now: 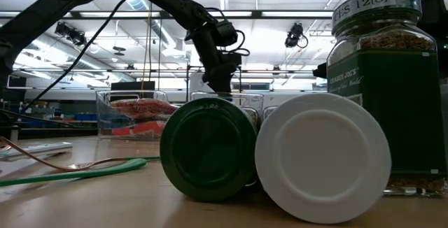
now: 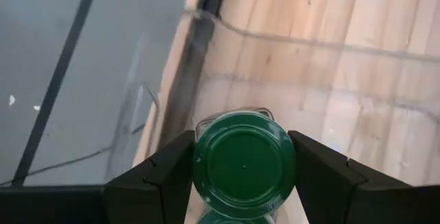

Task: Pick & Place Food Item
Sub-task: Put the left green spice bottle into the right transparent bin

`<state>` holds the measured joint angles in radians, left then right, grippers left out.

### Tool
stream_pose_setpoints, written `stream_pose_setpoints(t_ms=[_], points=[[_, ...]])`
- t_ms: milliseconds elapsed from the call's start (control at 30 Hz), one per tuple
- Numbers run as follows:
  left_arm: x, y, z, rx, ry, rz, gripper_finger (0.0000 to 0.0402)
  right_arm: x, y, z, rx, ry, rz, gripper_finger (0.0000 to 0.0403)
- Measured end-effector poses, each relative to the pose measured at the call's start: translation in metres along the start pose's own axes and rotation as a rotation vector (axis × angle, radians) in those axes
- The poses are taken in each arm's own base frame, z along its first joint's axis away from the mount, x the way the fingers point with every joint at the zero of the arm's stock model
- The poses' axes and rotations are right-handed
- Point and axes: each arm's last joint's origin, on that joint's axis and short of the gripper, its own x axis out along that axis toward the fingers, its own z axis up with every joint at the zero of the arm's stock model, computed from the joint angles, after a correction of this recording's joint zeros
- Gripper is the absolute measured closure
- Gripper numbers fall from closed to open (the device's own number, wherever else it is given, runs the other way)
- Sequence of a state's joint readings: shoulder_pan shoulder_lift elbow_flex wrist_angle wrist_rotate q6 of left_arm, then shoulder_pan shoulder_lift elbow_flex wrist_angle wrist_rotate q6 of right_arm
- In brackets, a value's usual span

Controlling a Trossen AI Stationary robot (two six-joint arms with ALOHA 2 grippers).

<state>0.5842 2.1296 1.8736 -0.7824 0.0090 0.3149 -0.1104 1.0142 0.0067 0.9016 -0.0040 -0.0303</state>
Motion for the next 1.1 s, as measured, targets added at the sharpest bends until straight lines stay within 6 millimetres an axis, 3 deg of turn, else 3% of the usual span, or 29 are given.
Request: stream_pose_setpoints(t_ms=[1100], points=[[0.0022,0.0007,-0.0008,-0.009,-0.011,-0.049,0.0171,0.0,0.0,0.0001,0.009,-0.001,0.0,0.0236]])
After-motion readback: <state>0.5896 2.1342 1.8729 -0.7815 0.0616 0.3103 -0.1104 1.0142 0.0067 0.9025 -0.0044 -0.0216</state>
